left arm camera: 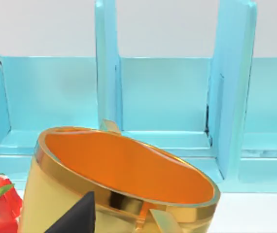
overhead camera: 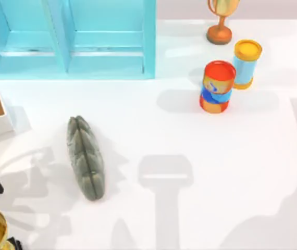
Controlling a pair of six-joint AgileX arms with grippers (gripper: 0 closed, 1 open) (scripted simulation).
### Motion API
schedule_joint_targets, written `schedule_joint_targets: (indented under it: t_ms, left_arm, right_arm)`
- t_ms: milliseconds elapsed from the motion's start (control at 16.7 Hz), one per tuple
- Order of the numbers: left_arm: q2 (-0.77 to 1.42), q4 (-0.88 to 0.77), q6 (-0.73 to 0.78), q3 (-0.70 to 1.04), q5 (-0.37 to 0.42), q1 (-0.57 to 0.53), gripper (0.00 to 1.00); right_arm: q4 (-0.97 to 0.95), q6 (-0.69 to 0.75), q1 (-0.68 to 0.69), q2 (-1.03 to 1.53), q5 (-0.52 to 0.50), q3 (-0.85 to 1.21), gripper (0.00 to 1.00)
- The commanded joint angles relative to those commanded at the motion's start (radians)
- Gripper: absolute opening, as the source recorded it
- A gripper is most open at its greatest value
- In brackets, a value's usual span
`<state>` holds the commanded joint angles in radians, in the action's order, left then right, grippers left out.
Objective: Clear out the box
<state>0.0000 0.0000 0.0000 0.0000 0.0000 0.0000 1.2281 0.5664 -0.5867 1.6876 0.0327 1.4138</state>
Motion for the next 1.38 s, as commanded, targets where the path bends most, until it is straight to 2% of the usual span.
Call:
schedule_joint_targets:
  t_ms: [240,540,720,900,1200,1380]
  left_arm:
    - [0.0,0.0,0.0,0.0,0.0,0.0,1.0]
    - [0.0,0.0,0.0,0.0,0.0,0.0,1.0]
    - [0.0,0.0,0.0,0.0,0.0,0.0,1.0]
    - [0.0,0.0,0.0,0.0,0.0,0.0,1.0]
    - [0.0,0.0,0.0,0.0,0.0,0.0,1.0]
    - [0.0,0.0,0.0,0.0,0.0,0.0,1.0]
  right_arm:
    - [0.093,-0.024,0.031,-0.032,-0.036,-0.004,0.0]
    - [0.092,-0.027,0.03,-0.027,-0.034,-0.005,0.0]
    - [0.08,-0.086,0.096,-0.012,-0.047,-0.002,0.0]
    - [0.028,-0.234,0.257,-0.009,-0.062,-0.017,0.0]
    - [-0.1,-0.546,0.643,-0.002,-0.063,-0.09,0.0]
    - [-0.17,-0.713,0.8,0.011,-0.058,-0.158,0.0]
